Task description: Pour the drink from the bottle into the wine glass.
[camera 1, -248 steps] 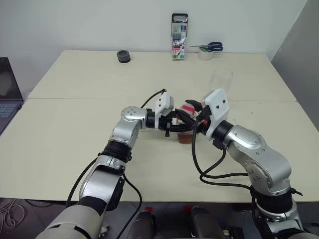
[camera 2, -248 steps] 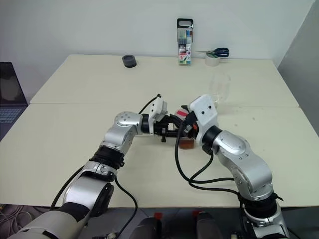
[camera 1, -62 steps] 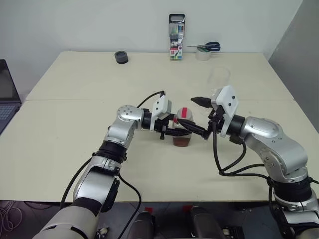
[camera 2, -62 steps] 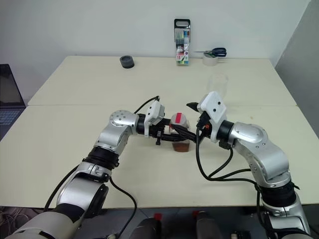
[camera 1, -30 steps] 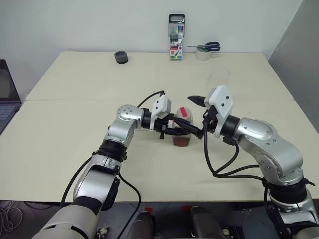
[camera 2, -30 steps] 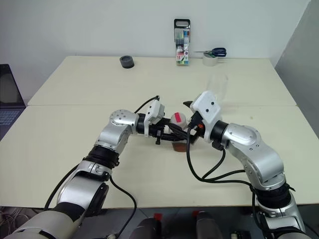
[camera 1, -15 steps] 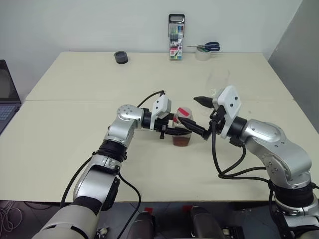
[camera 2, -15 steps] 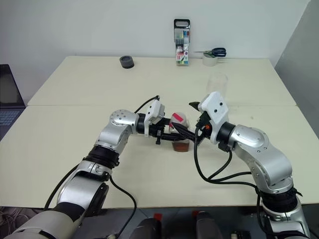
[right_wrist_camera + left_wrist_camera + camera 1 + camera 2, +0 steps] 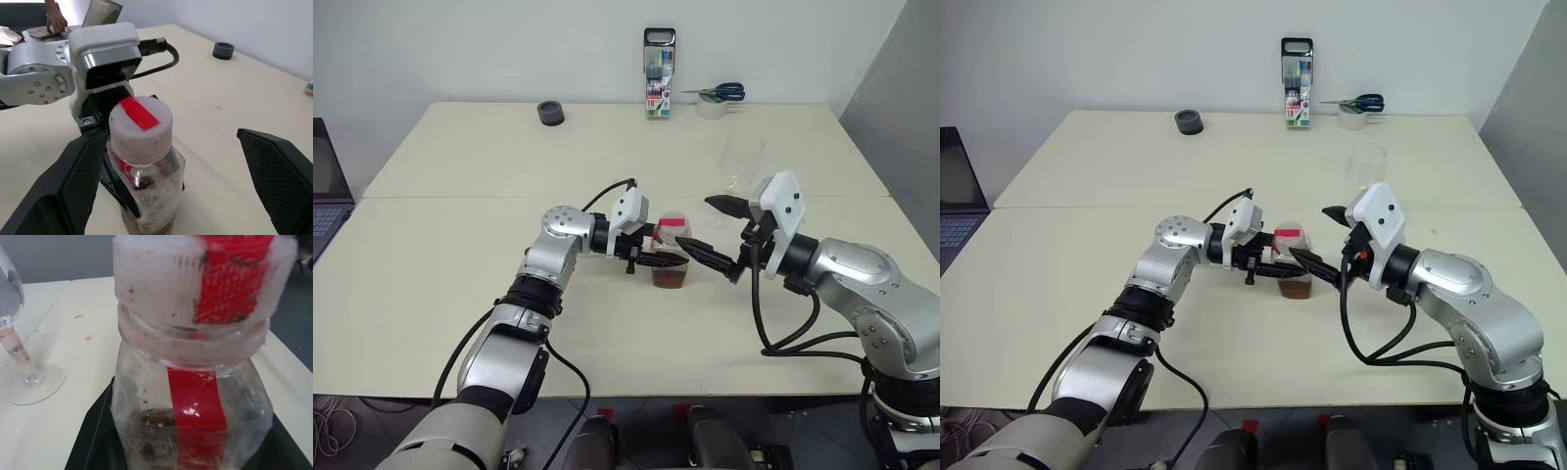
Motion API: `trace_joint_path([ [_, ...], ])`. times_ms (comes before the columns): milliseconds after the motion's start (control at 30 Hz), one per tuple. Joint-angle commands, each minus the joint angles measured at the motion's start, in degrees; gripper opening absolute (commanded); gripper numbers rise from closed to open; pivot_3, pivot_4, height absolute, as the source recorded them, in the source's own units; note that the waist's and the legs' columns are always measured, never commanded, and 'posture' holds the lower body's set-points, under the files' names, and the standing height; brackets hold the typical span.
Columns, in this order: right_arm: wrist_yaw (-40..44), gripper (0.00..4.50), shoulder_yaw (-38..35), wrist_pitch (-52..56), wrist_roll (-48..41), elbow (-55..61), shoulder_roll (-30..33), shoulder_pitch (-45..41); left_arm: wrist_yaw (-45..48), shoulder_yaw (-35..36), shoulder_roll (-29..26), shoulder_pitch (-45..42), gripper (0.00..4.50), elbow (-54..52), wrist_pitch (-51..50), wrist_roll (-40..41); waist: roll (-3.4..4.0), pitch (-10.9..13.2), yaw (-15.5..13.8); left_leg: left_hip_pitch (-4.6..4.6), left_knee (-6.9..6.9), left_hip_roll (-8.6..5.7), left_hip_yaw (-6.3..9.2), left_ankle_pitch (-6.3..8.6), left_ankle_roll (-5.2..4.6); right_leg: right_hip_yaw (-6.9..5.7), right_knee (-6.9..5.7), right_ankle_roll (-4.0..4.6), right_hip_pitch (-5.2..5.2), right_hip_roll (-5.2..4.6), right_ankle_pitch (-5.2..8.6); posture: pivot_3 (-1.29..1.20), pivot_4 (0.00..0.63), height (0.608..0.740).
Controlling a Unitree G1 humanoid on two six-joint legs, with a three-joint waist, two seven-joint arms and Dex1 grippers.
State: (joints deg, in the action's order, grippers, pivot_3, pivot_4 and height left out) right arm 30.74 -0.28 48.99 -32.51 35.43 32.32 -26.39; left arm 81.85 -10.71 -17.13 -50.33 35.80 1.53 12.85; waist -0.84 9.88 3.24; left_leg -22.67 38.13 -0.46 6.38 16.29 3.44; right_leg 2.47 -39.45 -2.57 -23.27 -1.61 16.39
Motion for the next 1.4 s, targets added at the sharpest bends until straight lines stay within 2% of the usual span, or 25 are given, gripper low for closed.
trace_joint_path([
  [33, -0.9, 4.5, 0.7, -0.5, -0.3, 2.0, -0.8, -2.0, 0.1, 0.5, 0.1, -1.2, 1.82, 0.2, 0.7, -0.1, 0.0, 0.0, 0.0, 0.0, 0.0, 0.0, 0.0, 0.0, 0.0, 0.0, 0.0, 0.0, 0.0, 0.0, 0.0, 0.0, 0.15, 0.74],
  [367, -1.3, 4.5, 1.4, 1.3, -2.8, 1.3, -2.7, -2.7, -0.1, 0.6, 0.0, -1.4, 1.82, -0.2, 0.4, 0.0, 0.0, 0.0, 0.0, 0.0, 0.0, 0.01, 0.01, 0.0, 0.0, 0.0, 0.0, 0.0, 0.01, 0.01, 0.0, 0.0, 0.15, 0.74],
  [733, -0.7, 4.5, 5.8, -1.0, 1.2, -3.6, -3.9, -5.2, -0.2, 0.3, 0.0, -0.8, 1.82, -1.7, -0.2, 0.1, 0.0, 0.0, 0.0, 0.01, 0.0, 0.01, 0.01, 0.0, 0.01, 0.0, 0.0, 0.0, 0.01, 0.01, 0.0, 0.0, 0.15, 0.74],
  [833, -0.7, 3.96, 5.8, -1.6, 1.4, -4.1, -4.6, -5.6, -0.3, 0.3, -0.1, -0.7, 1.82, -2.2, -0.4, 0.1, 0.0, 0.0, 0.0, 0.0, 0.0, 0.01, 0.01, 0.0, 0.01, 0.0, 0.01, 0.0, 0.01, 0.01, 0.0, 0.0, 0.15, 0.74],
  [1033, -0.3, 1.91, 5.4, -1.9, 1.6, -3.8, -5.1, -5.6, -0.4, 0.3, -0.2, -0.5, 1.82, -2.8, -0.9, 0.1, 0.0, 0.0, 0.0, 0.0, 0.0, 0.01, 0.02, 0.0, 0.01, 0.0, 0.0, 0.0, 0.01, 0.01, 0.0, 0.0, 0.15, 0.74],
  [1400, 2.0, 1.74, 11.2, -14.3, 14.5, -1.8, 1.4, -3.7, -0.6, 0.2, -0.5, 0.8, 1.82, -5.2, -2.5, 0.4, 0.0, 0.0, 0.0, 0.0, 0.0, 0.01, 0.01, -0.01, 0.01, -0.01, 0.02, -0.01, 0.0, 0.02, 0.0, 0.0, 0.15, 0.74],
])
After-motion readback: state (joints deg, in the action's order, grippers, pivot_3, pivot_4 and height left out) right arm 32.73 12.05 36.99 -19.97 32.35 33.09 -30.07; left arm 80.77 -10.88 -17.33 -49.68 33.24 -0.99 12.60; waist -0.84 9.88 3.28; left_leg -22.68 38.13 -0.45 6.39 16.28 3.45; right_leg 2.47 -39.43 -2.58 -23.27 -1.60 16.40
